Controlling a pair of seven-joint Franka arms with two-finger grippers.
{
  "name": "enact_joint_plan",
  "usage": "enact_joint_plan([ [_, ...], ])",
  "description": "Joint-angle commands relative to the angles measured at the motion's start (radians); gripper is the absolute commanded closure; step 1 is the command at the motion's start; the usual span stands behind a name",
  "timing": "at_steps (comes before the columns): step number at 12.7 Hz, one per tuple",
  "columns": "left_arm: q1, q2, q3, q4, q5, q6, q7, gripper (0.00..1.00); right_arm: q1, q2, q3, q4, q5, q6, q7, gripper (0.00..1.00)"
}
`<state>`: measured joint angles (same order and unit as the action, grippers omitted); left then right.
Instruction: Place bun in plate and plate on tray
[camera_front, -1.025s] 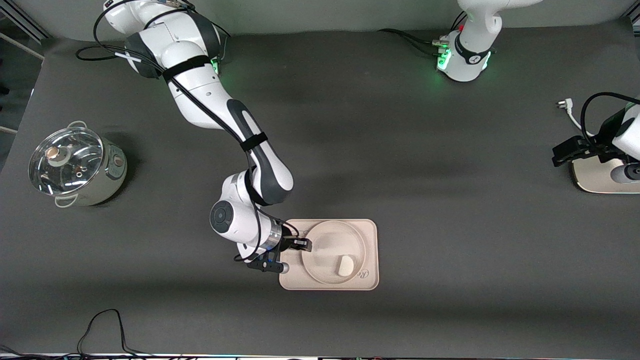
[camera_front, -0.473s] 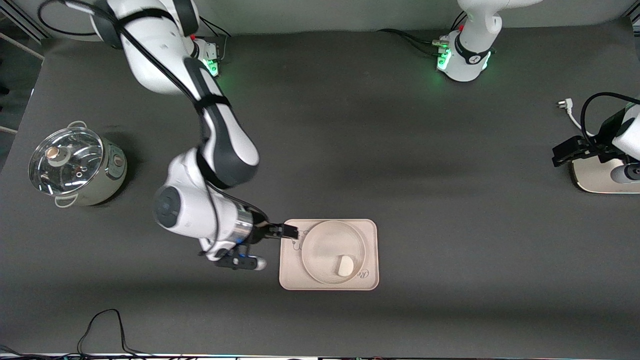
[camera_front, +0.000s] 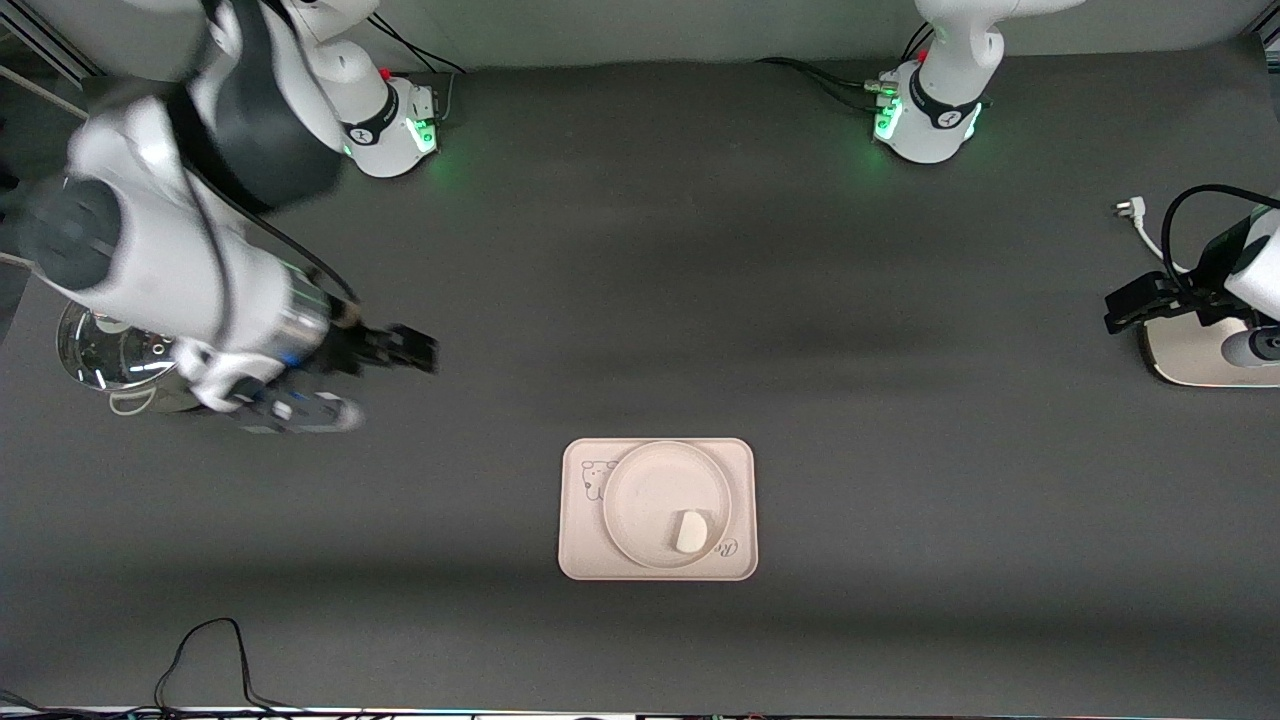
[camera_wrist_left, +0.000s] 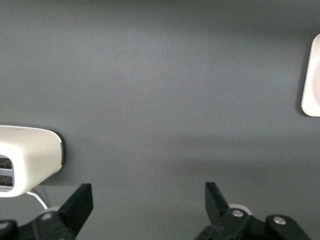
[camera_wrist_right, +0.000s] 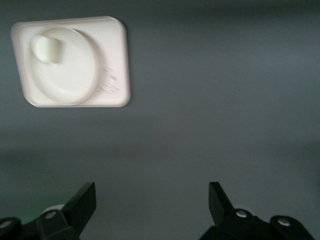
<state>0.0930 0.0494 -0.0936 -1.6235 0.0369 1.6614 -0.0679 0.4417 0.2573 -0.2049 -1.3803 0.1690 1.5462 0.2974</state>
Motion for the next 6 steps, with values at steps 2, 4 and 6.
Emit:
enact_joint_plan([
  [2,-0.004,0.001,0.003,0.017,0.001,-0.015,0.016,0.00,-0.193,-0.187,0.116,-0.111,-0.131,-0.103,-0.105,0.00],
  [4,-0.006,0.001,0.003,0.017,0.001,-0.017,0.016,0.00,-0.254,-0.225,0.114,-0.143,-0.157,-0.103,-0.182,0.00],
  [6,-0.006,0.001,0.003,0.017,0.001,-0.020,0.016,0.00,-0.259,-0.225,0.055,-0.144,-0.161,-0.089,-0.219,0.00],
])
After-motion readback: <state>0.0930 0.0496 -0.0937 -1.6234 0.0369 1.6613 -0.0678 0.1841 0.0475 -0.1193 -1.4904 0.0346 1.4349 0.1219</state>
